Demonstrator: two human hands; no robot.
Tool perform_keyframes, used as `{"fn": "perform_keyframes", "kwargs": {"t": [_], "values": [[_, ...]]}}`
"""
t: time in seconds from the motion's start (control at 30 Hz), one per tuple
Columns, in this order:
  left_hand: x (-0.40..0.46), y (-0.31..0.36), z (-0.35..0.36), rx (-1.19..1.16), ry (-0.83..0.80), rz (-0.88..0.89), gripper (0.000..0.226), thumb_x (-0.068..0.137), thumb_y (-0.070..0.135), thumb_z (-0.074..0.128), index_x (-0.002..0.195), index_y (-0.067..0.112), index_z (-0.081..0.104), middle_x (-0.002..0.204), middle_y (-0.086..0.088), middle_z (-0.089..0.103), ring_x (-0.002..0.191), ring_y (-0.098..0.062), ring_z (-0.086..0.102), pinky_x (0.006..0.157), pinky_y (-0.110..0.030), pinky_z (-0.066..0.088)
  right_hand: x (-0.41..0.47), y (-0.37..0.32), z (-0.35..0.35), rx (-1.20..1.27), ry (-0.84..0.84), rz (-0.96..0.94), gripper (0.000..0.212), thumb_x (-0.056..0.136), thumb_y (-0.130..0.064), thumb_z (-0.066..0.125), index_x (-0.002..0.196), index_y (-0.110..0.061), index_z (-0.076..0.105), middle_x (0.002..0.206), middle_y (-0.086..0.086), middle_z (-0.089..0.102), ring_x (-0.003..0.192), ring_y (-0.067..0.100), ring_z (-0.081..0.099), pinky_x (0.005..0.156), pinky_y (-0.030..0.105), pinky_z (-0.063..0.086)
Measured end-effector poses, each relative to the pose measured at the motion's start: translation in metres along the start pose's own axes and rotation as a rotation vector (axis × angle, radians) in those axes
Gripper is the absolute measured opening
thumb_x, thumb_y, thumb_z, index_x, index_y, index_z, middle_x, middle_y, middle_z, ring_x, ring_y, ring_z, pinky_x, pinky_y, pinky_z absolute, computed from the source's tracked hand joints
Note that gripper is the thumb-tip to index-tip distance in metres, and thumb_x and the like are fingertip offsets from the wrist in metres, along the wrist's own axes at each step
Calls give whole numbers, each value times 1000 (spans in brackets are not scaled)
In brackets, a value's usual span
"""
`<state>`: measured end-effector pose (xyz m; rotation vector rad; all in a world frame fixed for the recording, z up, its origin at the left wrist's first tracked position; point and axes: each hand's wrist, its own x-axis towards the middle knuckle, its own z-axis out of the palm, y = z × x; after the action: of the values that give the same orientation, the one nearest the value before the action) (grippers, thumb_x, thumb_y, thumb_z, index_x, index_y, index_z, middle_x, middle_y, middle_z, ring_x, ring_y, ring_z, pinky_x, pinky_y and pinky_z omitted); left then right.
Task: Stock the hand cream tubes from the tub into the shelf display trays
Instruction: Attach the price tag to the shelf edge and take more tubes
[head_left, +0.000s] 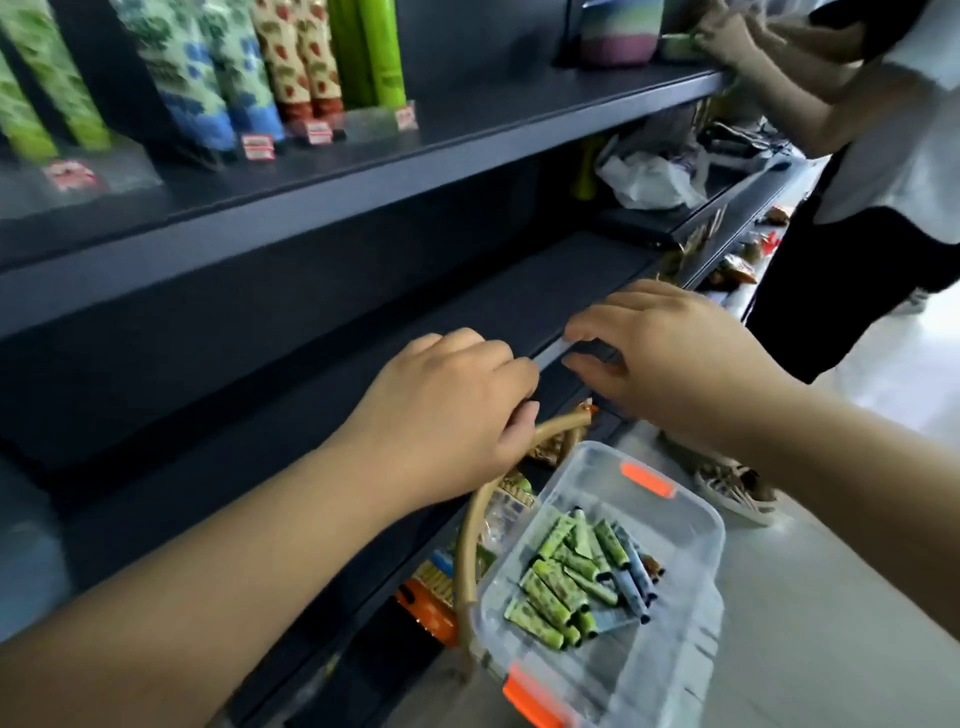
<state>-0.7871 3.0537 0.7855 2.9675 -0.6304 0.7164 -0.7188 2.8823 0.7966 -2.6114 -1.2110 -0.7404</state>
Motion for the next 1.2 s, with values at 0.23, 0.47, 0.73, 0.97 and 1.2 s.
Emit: {"fn": "perform_keyframes", "kwargs": {"t": [0.23, 0.47, 0.73, 0.97, 1.2], "values": [[78, 48, 70, -81, -189, -43, 30, 77, 33, 37, 66, 18, 61, 61, 5, 58, 60, -20, 58, 54, -28, 43, -35, 112, 27, 31, -54, 69, 30, 78, -30, 47, 79, -9, 68, 69, 10, 67, 65, 31, 64, 60, 38, 56], [136, 77, 141, -166, -320, 47, 42, 82, 39, 29, 98, 17, 61, 94, 1, 62, 98, -21, 53, 77, -31, 38, -79, 165, 63, 113, -100, 308, 22, 74, -27, 56, 79, -10, 69, 71, 11, 67, 68, 34, 64, 61, 38, 54], [133, 88, 192, -239, -377, 17, 24, 91, 32, 43, 95, 15, 60, 90, 1, 59, 98, -23, 52, 70, -27, 27, -110, 172, 96, 187, -339, 401, 27, 92, -32, 48, 112, -19, 61, 114, 3, 62, 109, 26, 52, 87, 36, 42], [139, 78, 211, -337, -387, -113, 21, 90, 27, 45, 99, 16, 60, 90, 4, 55, 98, -19, 50, 70, -27, 28, -81, 185, 111, 243, -406, 407, 26, 92, -30, 50, 111, -17, 62, 112, 4, 63, 108, 26, 53, 86, 37, 46], [135, 36, 229, -412, -385, -184, 24, 91, 22, 45, 105, 11, 61, 104, -6, 62, 99, -26, 53, 77, -33, 39, -44, 178, 145, 244, -508, 357, 28, 93, -31, 47, 113, -19, 61, 116, 2, 62, 110, 24, 52, 90, 36, 44]]}}
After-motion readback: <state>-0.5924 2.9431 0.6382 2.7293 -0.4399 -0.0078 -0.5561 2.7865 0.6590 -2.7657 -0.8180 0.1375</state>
